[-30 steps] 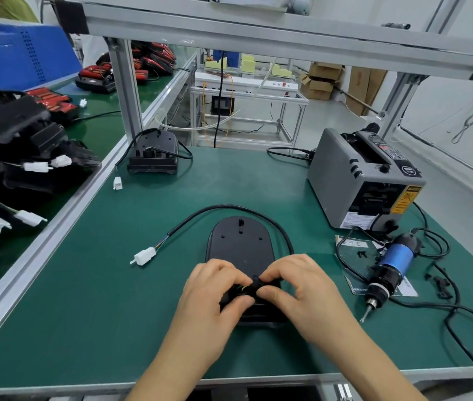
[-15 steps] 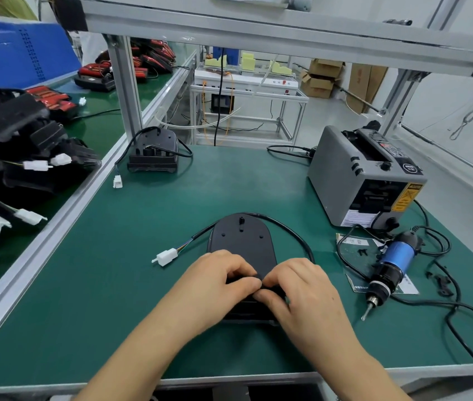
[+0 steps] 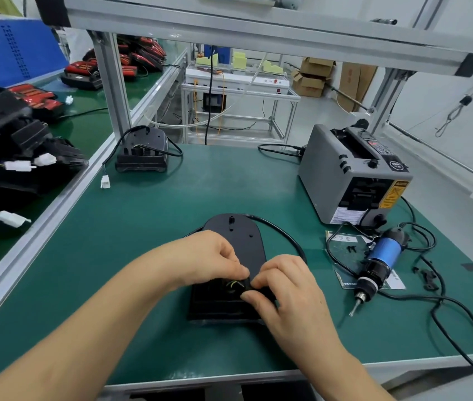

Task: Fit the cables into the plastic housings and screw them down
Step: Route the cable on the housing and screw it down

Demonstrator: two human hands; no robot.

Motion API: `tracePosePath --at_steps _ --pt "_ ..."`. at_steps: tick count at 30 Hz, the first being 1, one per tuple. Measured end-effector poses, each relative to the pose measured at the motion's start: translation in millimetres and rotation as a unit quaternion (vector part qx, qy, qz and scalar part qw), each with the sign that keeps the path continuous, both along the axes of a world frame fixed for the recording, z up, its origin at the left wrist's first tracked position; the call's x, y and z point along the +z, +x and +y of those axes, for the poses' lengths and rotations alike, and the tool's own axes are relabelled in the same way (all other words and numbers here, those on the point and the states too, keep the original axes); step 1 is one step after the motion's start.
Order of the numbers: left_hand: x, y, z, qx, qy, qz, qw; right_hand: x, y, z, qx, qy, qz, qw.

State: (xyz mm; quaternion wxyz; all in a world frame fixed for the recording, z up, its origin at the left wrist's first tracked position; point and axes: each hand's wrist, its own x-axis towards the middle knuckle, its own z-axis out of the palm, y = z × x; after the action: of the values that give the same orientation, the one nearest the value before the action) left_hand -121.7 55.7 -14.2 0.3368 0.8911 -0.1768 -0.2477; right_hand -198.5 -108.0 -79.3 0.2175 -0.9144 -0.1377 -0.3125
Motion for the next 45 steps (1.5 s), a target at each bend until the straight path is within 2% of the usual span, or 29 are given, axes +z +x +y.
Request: tracePosePath --at_steps 5,8,11,13,15,17,19,21,23,31,33,36,37,39,41,42,45 --pt "-3.5 -0.5 -4.7 0.004 -0.01 0.009 1.0 -1.1 0.2 -0.1 -0.003 -0.004 -0.005 1.0" --pt "-5.7 -2.3 -5.2 0.015 -0.024 0.013 1.0 1.9 -0.9 -1.9 0.012 -0.007 0.021 1.0" --pt "-6.4 -3.2 -3.7 0.021 -0.041 0.011 0.999 13.5 2.8 -15.7 0.044 0.061 0.072 0.995" --pt "-6.7 -4.4 -3.4 0.033 -0.046 0.008 0.998 25.0 14.0 -40.4 -0.005 0.095 0.098 0.991" --pt "-7.7 -6.0 -3.8 0.038 -0.048 0.007 0.998 38.2 33.0 -80.1 -0.119 0.051 0.152 0.98" --pt "-8.7 -6.7 -4.3 0.038 -0.052 0.009 0.998 48.4 51.5 -120.2 -0.234 -0.042 0.236 0.942" --pt "-8.9 -7.4 -4.6 0.042 -0.054 0.011 0.998 50.2 66.7 -148.3 -0.288 -0.131 0.301 0.9" --pt "-9.9 -8.2 -4.0 0.048 -0.056 0.012 0.997 46.1 78.0 -161.3 -0.292 -0.183 0.351 0.87" --pt "-10.9 -9.1 -3.9 0.052 -0.061 0.014 0.997 39.6 86.0 -166.6 -0.28 -0.217 0.372 0.858" --pt "-13.3 -7.8 -4.0 0.061 -0.06 0.013 0.996 19.7 94.9 -172.1 -0.298 -0.322 0.314 0.842" --pt "-14.0 -7.5 -3.6 0.062 -0.061 0.014 0.996 19.2 92.7 -170.8 -0.292 -0.321 0.313 0.845" --pt "-14.3 -7.1 -3.2 0.059 -0.063 0.014 0.996 30.4 86.1 -156.9 -0.261 -0.239 0.299 0.886" --pt "-14.2 -7.0 -3.0 0.058 -0.065 0.015 0.996 37.3 82.2 -147.2 -0.239 -0.172 0.293 0.91" --pt "-14.0 -7.4 -2.0 0.058 -0.069 0.016 0.996 49.9 68.9 -118.4 -0.158 0.034 0.289 0.944" --pt "-14.6 -7.8 -1.5 0.058 -0.074 0.017 0.995 56.5 46.9 -79.5 -0.032 0.235 0.27 0.933" --pt "-14.8 -7.9 -1.4 0.058 -0.075 0.016 0.995 55.4 35.6 -60.1 0.027 0.298 0.258 0.919" --pt "-14.0 -8.2 -1.3 0.057 -0.074 0.007 0.996 40.6 13.4 -16.0 0.104 0.356 0.229 0.9"
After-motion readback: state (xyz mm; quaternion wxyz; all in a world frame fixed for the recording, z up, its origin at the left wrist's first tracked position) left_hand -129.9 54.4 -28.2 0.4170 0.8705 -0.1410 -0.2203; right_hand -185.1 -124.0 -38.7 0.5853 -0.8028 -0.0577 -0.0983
